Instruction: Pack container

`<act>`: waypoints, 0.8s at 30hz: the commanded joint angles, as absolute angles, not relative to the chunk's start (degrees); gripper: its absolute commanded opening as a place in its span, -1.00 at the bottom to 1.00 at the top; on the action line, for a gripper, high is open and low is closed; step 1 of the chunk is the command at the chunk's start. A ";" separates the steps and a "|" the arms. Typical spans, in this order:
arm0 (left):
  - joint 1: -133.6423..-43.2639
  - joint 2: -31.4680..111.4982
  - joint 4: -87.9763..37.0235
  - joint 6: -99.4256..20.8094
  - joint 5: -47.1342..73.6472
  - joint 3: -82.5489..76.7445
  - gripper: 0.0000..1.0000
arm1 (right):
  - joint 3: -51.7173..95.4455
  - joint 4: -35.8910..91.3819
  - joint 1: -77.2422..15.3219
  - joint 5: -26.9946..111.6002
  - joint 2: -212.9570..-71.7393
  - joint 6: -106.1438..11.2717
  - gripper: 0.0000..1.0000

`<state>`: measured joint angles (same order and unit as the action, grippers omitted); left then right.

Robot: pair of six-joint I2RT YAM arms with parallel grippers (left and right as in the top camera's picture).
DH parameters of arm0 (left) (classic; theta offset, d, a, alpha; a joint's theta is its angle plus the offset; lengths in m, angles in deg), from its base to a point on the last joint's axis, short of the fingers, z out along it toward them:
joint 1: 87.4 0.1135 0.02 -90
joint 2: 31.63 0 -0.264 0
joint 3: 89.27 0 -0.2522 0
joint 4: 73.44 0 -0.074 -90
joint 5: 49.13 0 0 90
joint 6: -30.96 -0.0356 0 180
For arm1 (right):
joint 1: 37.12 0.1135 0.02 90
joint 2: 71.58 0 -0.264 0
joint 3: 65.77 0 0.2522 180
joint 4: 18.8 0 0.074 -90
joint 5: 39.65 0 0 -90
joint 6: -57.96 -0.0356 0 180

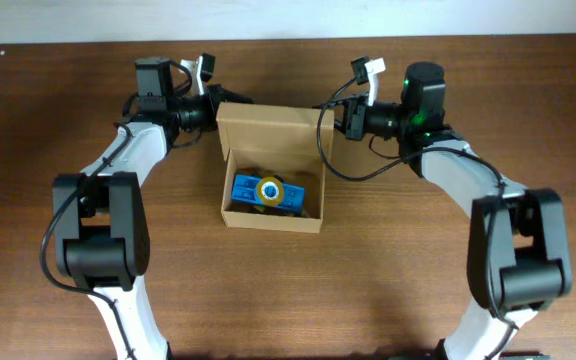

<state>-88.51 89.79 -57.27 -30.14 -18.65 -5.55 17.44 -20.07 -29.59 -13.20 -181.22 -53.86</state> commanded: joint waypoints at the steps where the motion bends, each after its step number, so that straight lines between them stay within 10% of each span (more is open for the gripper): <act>1: -88.46 89.40 -54.88 -32.43 -20.45 -6.68 -0.96 | 18.07 -13.23 -28.04 -12.48 -176.50 -53.71 -0.93; 24: -89.69 69.80 -10.71 -32.76 25.45 -7.73 -0.96 | 21.20 29.05 -2.16 37.96 -170.69 -63.06 -0.93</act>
